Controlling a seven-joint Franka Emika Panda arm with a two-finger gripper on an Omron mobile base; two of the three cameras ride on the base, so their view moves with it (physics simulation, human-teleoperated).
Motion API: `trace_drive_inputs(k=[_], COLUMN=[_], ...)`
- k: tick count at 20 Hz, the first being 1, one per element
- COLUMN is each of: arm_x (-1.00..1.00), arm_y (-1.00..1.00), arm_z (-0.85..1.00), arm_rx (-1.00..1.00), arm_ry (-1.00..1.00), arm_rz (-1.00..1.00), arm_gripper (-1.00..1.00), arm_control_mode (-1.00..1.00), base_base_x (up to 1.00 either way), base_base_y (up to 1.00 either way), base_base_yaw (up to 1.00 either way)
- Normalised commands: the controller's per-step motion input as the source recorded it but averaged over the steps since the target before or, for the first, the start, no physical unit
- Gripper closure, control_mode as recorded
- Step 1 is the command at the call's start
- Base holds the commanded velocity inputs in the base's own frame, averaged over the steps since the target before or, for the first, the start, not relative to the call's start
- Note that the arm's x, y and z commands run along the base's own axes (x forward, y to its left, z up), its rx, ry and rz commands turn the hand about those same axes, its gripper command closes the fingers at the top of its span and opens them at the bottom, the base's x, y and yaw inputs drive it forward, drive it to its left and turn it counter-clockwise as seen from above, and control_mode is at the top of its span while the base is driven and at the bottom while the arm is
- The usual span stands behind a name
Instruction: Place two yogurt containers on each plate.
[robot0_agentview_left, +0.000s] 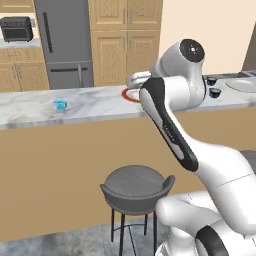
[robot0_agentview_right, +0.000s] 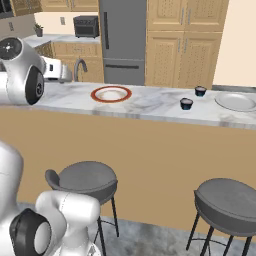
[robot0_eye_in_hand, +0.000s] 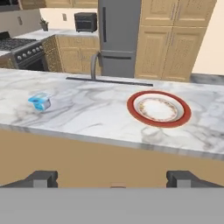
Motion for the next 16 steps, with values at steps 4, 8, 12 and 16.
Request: trace_drive_inputs(k=[4,8,12,16], arm_x=[0.00,0.01,0.00,0.08], arm_y=[1.00,1.00,0.78,0.14], arm_z=[0.32,0.01,-0.07,-0.36], arm_rx=[-0.12,-0.14,-0.07,0.00], arm_ry=[-0.01,0.00,0.01,0.02], arm_rz=[0.00,0.00,0.01,0.00], arm_gripper=[-1.00,-1.00,-1.00,-1.00], arm_control_mode=[-1.00,-1.00,-1.00,-1.00], base_base_x=[0.00,0.00,0.00,0.00], base_base_y=[0.00,0.00,0.00,0.00], base_base_yaw=[0.00,0.00,0.00,0.00])
